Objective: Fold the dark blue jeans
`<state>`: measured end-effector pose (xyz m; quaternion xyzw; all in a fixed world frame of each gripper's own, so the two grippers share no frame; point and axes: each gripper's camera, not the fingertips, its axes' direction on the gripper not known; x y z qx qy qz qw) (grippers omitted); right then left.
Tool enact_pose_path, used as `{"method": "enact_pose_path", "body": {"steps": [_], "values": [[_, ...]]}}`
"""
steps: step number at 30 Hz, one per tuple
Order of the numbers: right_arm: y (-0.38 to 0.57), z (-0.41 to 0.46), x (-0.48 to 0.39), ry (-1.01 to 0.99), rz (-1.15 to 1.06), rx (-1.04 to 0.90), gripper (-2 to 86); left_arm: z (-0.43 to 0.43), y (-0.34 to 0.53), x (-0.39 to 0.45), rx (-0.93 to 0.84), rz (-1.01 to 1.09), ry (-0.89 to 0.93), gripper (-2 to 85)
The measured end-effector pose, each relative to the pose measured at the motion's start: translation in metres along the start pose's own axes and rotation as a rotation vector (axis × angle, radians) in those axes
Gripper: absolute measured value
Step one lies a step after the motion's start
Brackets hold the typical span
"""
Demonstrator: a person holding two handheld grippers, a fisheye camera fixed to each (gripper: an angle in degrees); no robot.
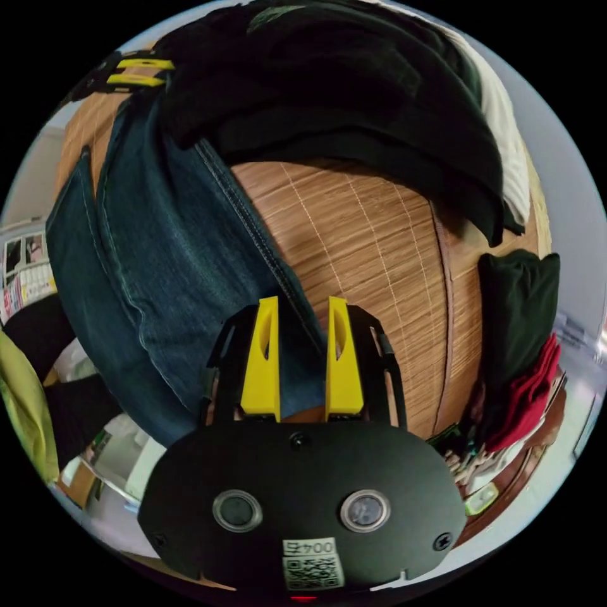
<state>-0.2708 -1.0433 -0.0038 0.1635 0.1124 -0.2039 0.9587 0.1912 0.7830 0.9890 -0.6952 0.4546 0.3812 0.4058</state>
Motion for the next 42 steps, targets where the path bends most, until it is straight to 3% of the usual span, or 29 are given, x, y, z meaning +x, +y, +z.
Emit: {"method": "enact_pose_path", "body": {"steps": [4,9,17,27,31,42], "values": [[-0.020,0.021,-0.003,0.015,-0.098,-0.117,9.9,-0.004,0.006,0.002,-0.026,0.039,-0.012,3.5],[-0.024,0.032,-0.009,-0.020,-0.053,-0.106,1.3,-0.015,0.021,-0.001,-0.035,-0.012,0.009,2.3],[0.031,-0.014,-0.042,-0.052,0.057,0.145,-0.6,-0.069,0.073,0.010,0.040,-0.035,0.008,1.2],[0.084,-0.078,-0.047,0.003,0.204,0.228,-0.5,-0.154,0.133,-0.029,0.136,-0.156,0.008,0.7],[0.124,-0.107,-0.047,-0.072,0.318,0.326,-0.3,-0.213,0.167,-0.042,0.250,-0.224,0.001,0.7],[0.144,-0.075,-0.174,-0.076,0.295,0.311,0.0,-0.218,0.260,0.091,0.130,-0.241,-0.028,0.8]]}}
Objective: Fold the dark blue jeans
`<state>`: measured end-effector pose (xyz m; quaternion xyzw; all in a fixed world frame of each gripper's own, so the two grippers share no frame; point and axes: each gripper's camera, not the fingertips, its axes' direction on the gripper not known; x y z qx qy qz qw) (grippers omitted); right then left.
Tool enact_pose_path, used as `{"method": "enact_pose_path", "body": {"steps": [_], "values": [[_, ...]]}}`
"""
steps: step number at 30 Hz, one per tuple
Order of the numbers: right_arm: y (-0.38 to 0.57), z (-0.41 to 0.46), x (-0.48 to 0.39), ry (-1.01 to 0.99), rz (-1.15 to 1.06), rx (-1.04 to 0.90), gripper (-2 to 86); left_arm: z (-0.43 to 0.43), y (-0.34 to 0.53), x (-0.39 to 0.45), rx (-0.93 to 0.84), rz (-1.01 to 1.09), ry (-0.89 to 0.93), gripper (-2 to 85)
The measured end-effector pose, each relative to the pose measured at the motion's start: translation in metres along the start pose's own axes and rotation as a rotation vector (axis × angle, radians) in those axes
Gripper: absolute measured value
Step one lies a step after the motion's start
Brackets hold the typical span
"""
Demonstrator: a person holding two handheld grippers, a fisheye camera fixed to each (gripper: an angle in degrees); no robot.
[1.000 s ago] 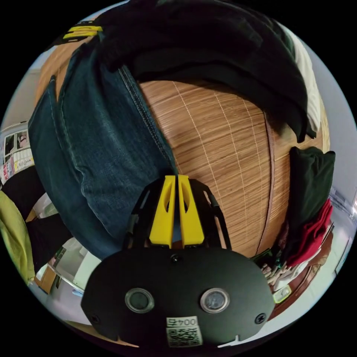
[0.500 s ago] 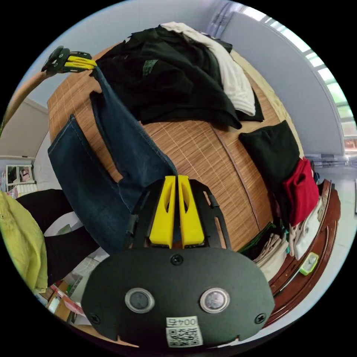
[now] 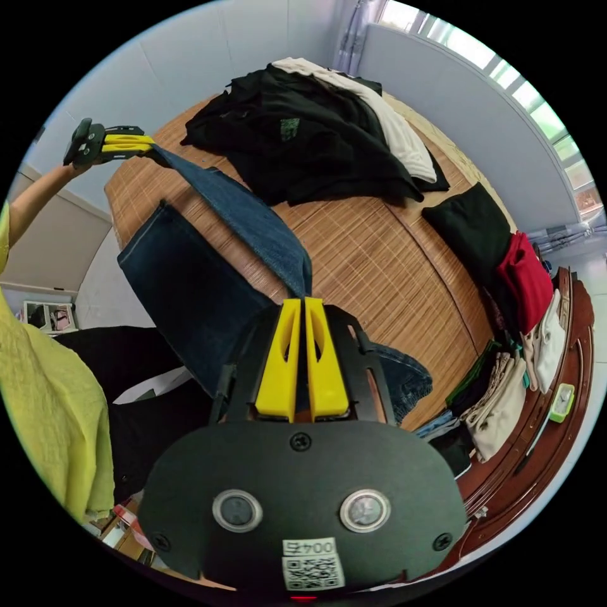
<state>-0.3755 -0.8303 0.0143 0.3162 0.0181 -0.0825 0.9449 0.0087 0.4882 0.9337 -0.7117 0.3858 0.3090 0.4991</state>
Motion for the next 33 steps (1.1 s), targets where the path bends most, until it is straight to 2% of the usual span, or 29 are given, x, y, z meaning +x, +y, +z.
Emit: {"method": "enact_pose_path", "body": {"steps": [4,12,20,27,33], "values": [[0.028,0.007,-0.042,0.014,0.010,0.000,0.1,-0.019,0.045,0.038,-0.006,-0.039,-0.013,0.8],[0.075,0.040,-0.130,0.226,-0.105,-0.063,0.0,-0.036,0.094,0.110,-0.042,0.017,-0.112,0.9],[0.102,0.058,-0.155,0.337,0.004,-0.044,-0.1,-0.034,0.109,0.145,-0.036,-0.004,-0.151,1.2],[0.123,0.087,-0.163,0.299,0.071,-0.119,0.0,-0.007,0.111,0.167,-0.074,-0.001,-0.073,1.3],[0.132,0.130,-0.158,0.241,0.049,-0.252,0.6,0.055,0.110,0.205,-0.151,0.125,0.021,2.0]]}}
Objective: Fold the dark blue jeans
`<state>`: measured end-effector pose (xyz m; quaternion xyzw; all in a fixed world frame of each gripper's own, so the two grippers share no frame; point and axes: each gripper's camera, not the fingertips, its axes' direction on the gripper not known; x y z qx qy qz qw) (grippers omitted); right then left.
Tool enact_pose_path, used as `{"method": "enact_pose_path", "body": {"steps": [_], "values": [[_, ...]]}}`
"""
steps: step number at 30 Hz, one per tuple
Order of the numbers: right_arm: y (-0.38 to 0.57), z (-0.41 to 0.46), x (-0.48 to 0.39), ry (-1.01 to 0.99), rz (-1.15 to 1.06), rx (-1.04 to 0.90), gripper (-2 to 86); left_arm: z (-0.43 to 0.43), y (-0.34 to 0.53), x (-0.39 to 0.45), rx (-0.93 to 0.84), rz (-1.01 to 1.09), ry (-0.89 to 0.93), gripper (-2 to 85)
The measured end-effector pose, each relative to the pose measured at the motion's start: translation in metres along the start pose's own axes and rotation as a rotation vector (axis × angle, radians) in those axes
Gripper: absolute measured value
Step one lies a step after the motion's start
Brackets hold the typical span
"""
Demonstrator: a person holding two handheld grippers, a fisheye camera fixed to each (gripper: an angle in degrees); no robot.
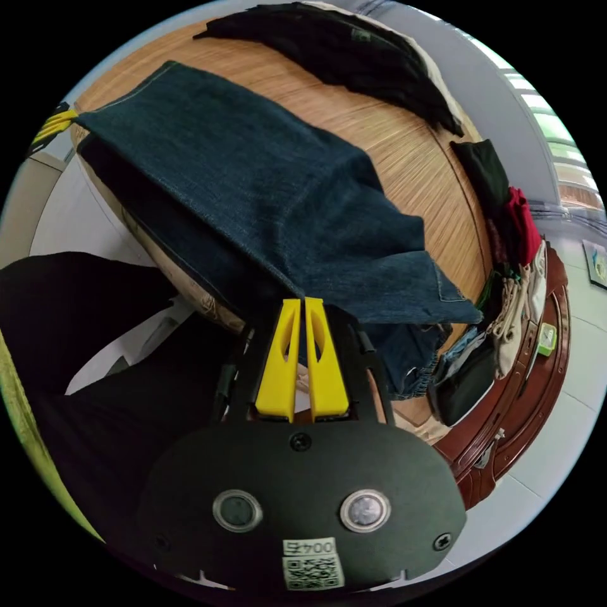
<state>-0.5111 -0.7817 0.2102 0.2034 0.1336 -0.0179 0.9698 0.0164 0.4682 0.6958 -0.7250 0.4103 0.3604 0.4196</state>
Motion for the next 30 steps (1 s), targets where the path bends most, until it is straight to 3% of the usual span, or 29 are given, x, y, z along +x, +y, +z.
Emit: {"method": "enact_pose_path", "body": {"steps": [4,7,12,14,16,18,21,30], "values": [[-0.013,0.034,0.001,-0.048,-0.061,-0.139,3.1,0.068,-0.018,0.019,-0.149,0.125,0.140,4.0],[-0.021,0.050,0.013,-0.132,-0.053,-0.247,5.1,0.099,-0.013,0.001,-0.214,0.072,0.330,7.8],[-0.012,0.046,0.062,-0.421,0.098,-0.244,9.7,0.130,0.028,-0.098,-0.176,-0.451,0.578,12.3],[0.006,0.037,0.093,-0.566,0.260,-0.174,10.5,0.156,0.050,-0.154,-0.044,-0.789,0.703,13.7],[0.022,0.026,0.114,-0.636,0.367,-0.103,10.1,0.178,0.056,-0.187,0.052,-0.933,0.730,14.7],[0.035,0.016,0.127,-0.666,0.432,-0.074,9.0,0.199,0.045,-0.211,0.068,-0.924,0.694,15.7],[0.049,0.004,0.142,-0.671,0.474,-0.052,7.8,0.228,0.009,-0.233,-0.004,-0.717,0.612,18.0],[0.049,-0.011,0.167,-0.662,0.394,-0.046,6.4,0.253,-0.061,-0.263,-0.068,-0.339,0.679,19.4]]}}
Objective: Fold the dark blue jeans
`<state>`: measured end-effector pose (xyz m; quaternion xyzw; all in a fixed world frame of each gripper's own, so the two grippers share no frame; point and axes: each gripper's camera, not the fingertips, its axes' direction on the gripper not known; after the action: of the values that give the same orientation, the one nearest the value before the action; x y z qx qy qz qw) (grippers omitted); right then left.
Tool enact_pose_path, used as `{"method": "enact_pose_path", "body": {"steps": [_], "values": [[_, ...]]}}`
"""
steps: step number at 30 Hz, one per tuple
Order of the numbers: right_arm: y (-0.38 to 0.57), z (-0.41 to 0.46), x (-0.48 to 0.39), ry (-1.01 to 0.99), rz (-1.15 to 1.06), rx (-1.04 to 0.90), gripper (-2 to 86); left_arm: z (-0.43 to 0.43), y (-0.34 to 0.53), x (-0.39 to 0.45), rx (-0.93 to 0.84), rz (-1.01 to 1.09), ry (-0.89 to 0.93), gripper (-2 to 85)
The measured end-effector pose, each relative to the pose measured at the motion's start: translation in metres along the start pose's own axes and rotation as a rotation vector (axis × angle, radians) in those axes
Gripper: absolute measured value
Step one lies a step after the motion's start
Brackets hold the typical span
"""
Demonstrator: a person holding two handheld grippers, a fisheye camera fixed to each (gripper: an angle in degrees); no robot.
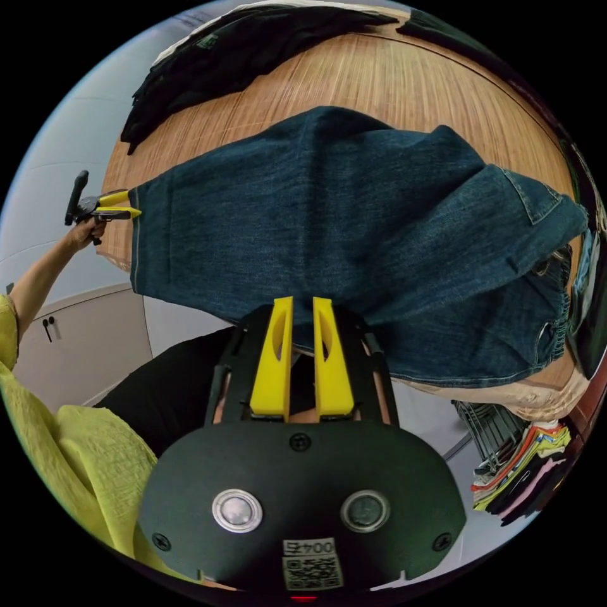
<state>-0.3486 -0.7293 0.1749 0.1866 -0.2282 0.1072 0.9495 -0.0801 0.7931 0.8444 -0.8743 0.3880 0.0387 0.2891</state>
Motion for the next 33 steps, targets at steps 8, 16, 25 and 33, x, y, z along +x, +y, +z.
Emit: {"method": "enact_pose_path", "body": {"steps": [8,16,25,33], "values": [[0.009,0.008,0.009,0.087,0.067,-0.116,4.0,-0.053,-0.013,0.004,-0.079,-0.012,-0.152,5.1],[0.022,-0.034,0.004,0.024,0.095,-0.047,0.2,-0.131,-0.014,-0.026,-0.077,-0.091,-0.242,3.0],[-0.034,-0.074,-0.081,0.039,-0.092,-0.048,-0.3,-0.225,0.012,-0.151,-0.245,-0.390,-0.307,8.0],[0.047,-0.178,0.006,-0.142,0.072,0.149,3.4,-0.308,0.075,-0.108,-0.004,-0.591,-0.033,10.5]]}}
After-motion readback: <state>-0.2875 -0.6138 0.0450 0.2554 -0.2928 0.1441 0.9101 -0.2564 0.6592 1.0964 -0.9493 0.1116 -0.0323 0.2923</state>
